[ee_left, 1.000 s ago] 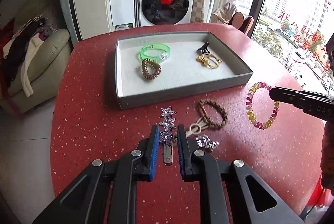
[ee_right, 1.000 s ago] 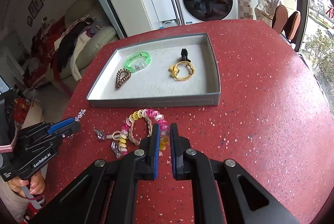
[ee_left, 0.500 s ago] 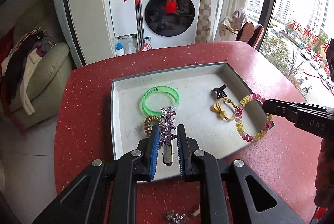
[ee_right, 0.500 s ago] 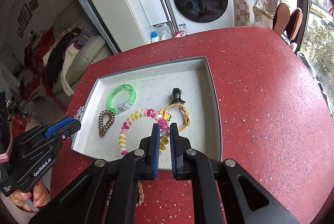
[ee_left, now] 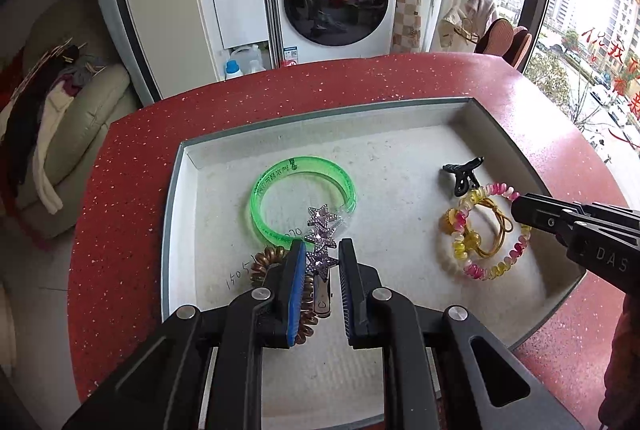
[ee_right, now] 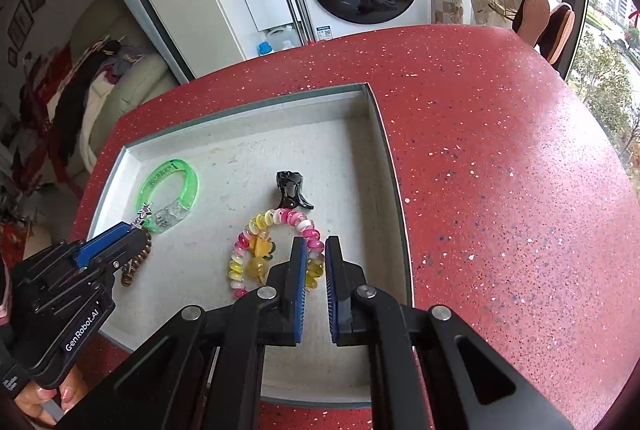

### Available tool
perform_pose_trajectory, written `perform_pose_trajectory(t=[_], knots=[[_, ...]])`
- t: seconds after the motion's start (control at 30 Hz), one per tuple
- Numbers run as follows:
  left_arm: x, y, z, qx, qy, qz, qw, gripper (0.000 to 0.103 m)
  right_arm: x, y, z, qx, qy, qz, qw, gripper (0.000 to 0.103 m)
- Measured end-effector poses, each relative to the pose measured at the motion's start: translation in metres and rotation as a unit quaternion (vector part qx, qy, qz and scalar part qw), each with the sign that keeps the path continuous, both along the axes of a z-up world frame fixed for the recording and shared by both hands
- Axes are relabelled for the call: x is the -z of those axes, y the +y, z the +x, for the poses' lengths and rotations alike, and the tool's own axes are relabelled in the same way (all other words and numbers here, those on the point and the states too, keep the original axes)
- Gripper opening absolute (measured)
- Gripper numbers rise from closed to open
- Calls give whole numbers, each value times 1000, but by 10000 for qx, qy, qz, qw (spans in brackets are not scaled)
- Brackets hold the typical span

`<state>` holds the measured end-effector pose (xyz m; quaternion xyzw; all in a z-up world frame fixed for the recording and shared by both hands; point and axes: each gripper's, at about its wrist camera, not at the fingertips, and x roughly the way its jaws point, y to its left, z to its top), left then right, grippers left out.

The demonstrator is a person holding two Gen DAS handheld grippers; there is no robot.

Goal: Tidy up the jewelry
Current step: 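Carry the star clip into the gray tray and open the left gripper while the right releases the bracelet there, then withdraw both open grippers from the tray toward the remaining jewelry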

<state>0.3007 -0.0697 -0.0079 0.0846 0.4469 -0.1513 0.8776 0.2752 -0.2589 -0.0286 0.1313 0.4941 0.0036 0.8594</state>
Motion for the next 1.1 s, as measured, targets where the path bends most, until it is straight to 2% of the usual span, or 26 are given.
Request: perform_pose_trajectory(t=[0.23, 0.47, 0.53, 0.6, 0.63, 1.07, 1.1], knots=[[12, -10, -1, 51, -44, 293, 9995, 35, 9, 2, 2, -38, 75, -57, 9999, 10], [13, -13, -4, 50, -177, 497, 9986, 36, 9, 2, 1, -51, 57, -5, 10000, 11], [12, -11, -5, 1, -193, 498, 9986, 36, 5, 1, -1, -59, -12, 66, 10000, 18], [8, -9, -7, -39, -268, 467, 9985, 36, -1, -1, -5, -35, -142, 150, 9998, 44], [6, -9, -8, -46, -322, 448, 9985, 36, -4, -1, -7, -22, -231, 187, 9996, 48], [-21, 9, -18, -203, -504, 58, 9985, 36, -37, -1, -41, 69, -633, 474, 9968, 53], [-23, 11, -20, -210, -520, 32, 9984, 46, -38, 0, -44, 60, -640, 481, 9968, 55]])
